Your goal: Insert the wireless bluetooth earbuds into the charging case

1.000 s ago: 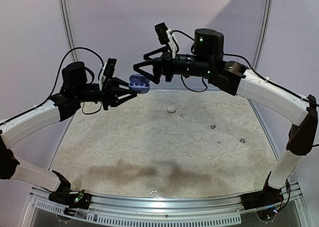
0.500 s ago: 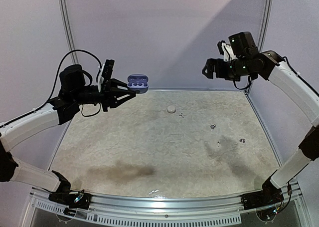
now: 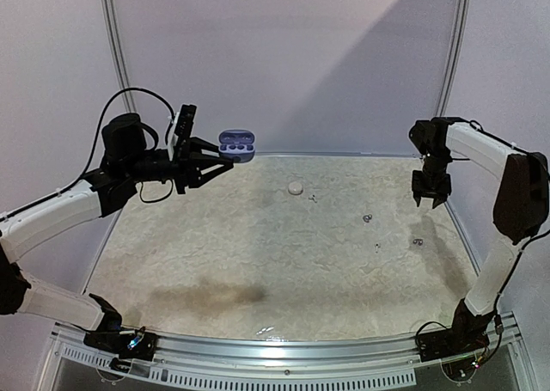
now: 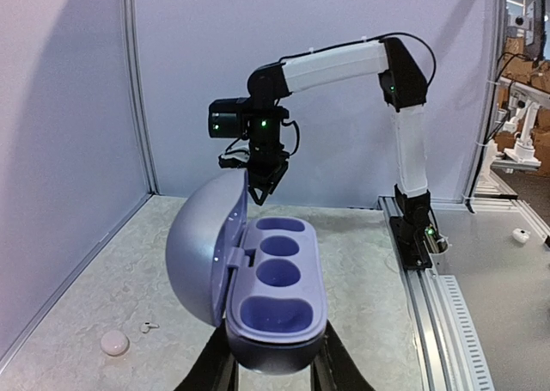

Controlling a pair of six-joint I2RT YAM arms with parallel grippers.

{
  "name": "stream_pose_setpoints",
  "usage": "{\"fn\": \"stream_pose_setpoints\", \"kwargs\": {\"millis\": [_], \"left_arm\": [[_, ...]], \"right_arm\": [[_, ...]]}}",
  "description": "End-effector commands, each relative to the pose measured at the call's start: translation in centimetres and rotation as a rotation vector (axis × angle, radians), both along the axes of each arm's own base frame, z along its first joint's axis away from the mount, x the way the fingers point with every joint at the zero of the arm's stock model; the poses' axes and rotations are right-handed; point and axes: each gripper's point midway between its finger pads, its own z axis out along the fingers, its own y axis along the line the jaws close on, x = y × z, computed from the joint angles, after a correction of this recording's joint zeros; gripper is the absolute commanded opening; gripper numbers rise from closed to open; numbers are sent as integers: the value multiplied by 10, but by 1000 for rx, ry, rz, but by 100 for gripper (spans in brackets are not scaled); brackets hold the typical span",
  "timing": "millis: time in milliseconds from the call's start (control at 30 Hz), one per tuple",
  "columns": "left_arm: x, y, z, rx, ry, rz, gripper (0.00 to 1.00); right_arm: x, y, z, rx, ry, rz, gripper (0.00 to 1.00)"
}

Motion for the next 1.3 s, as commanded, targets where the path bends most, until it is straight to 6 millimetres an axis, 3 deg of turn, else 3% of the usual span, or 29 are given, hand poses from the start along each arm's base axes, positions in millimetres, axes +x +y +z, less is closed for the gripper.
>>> {"fn": "stream_pose_setpoints", "kwargs": {"millis": [0, 133, 267, 700, 933, 1267], "left_arm": [[-2, 5, 2, -7, -21, 11, 0], [-1, 6, 0, -3, -13, 16, 0], [0, 6, 0, 0, -9, 17, 0], [5, 4, -4, 14, -24, 19, 0], [5, 5, -4, 16, -28, 22, 0], [6, 6, -4, 18, -32, 27, 0]], "right_arm": [[-3, -3, -32, 25, 105, 4, 44], [5, -9, -51, 67, 106, -13, 44], [7, -20, -66, 72, 122, -39, 31], [-22, -14, -115, 112, 247, -40, 27], [-23, -17, -117, 98, 247, -43, 24], [-40, -14, -124, 117, 281, -52, 20]]}}
